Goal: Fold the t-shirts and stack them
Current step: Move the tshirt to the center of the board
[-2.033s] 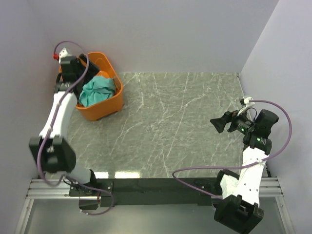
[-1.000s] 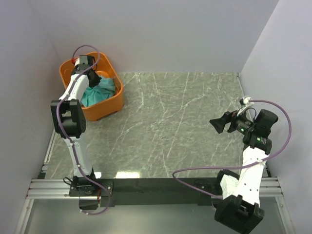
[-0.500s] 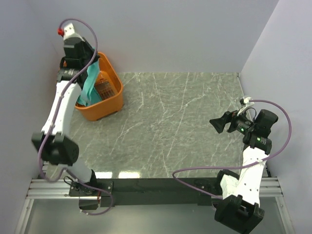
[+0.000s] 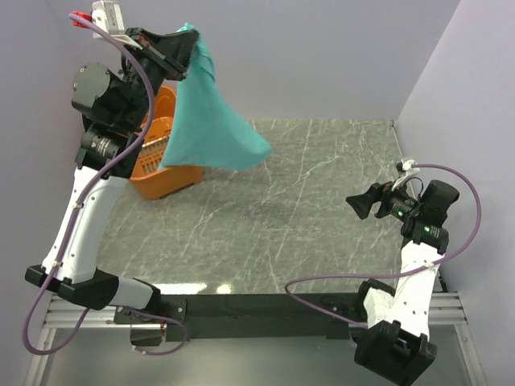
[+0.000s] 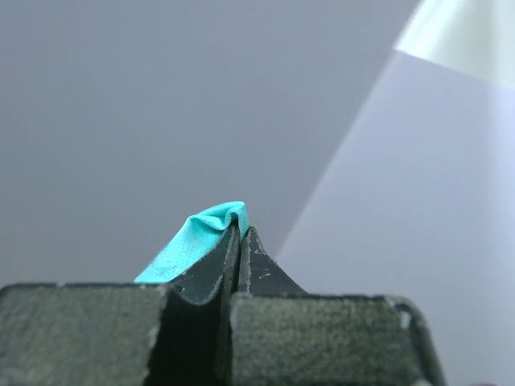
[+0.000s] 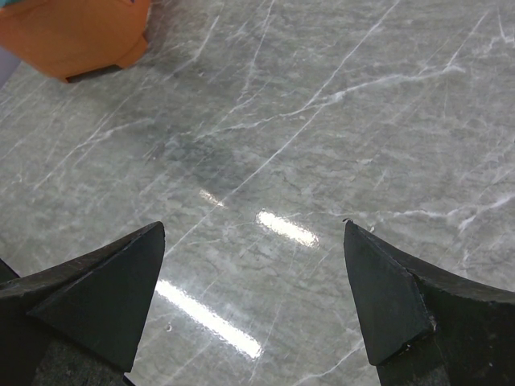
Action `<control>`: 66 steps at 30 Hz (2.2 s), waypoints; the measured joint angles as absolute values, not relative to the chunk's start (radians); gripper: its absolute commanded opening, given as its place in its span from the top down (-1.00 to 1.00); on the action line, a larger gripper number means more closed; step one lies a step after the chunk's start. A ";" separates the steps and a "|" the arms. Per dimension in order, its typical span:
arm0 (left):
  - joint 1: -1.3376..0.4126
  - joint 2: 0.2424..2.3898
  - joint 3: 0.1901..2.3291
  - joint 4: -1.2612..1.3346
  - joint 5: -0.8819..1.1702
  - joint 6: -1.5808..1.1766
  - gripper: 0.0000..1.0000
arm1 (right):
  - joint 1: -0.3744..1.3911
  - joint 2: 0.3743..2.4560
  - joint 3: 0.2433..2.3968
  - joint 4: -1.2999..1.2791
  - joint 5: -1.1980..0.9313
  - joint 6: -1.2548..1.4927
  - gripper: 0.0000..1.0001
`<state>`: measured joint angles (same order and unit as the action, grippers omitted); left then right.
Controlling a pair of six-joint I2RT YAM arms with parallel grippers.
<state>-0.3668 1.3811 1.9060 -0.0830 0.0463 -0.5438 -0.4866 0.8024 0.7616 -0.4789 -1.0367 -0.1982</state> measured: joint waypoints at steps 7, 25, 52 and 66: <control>-0.546 1.401 2.008 0.001 0.141 -0.603 0.99 | -0.487 0.802 0.762 -0.471 -1.031 -0.194 -0.95; -0.978 1.565 2.220 0.039 0.096 -0.497 0.99 | -0.487 0.803 0.761 -0.465 -1.009 -0.196 -0.95; -0.859 1.507 1.477 0.058 -0.149 -0.369 0.99 | -0.490 0.809 0.762 -0.467 -0.956 -0.222 -0.96; -0.724 1.534 1.264 0.013 -0.066 -0.385 -0.61 | -0.472 0.830 0.762 -0.480 -0.978 -0.247 -0.96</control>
<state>-0.7242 1.5337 1.2644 0.0132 -0.0662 -0.3851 -0.4721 0.8295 0.7616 -0.4805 -0.9783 -0.2474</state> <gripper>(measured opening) 0.783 0.979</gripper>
